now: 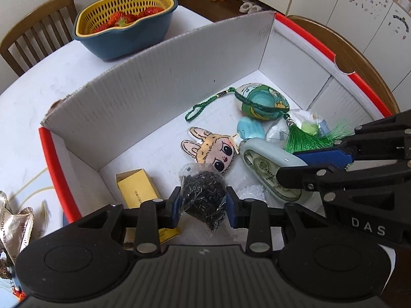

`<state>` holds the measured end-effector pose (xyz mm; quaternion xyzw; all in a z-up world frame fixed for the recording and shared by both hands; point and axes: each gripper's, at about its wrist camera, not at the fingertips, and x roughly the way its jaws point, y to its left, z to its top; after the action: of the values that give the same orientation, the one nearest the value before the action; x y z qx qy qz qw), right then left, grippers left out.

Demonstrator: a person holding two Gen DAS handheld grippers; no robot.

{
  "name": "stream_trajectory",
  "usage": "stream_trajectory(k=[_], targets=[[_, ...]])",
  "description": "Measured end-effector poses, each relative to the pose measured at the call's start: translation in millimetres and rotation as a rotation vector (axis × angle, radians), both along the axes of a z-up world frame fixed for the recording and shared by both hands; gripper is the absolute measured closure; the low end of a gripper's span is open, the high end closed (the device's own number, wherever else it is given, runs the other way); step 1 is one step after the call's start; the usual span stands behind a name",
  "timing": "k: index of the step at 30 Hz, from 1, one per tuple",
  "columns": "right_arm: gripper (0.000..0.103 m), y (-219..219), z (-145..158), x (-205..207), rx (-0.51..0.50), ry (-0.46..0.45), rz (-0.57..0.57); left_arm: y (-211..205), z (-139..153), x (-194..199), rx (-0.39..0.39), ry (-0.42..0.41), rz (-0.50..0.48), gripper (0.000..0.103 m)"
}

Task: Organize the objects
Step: 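Carry the tape dispenser and bead bag over the red box, then open both tools to drop the items into the red box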

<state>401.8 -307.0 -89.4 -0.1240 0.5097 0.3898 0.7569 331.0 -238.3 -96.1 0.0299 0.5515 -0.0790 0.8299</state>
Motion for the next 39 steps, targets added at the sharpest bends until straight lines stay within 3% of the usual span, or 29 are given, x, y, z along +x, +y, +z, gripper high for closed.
stream_trajectory(k=[15,17,22,31,39], targets=[[0.083,-5,-1,4,0.019,0.024,-0.018,-1,-11,5,-0.003,0.060,0.000,0.067],[0.082,-6,1,4,0.022,0.027,-0.013,-2,-11,5,-0.004,0.055,-0.001,0.063],[0.080,-10,6,1,0.032,0.035,0.001,-5,-5,0,-0.013,0.036,-0.015,0.049],[0.077,-17,18,-9,0.060,0.022,0.026,-1,14,-13,-0.051,-0.016,0.000,0.049],[0.073,-25,37,-20,0.088,-0.010,0.040,8,40,-33,-0.054,-0.110,0.013,0.047]])
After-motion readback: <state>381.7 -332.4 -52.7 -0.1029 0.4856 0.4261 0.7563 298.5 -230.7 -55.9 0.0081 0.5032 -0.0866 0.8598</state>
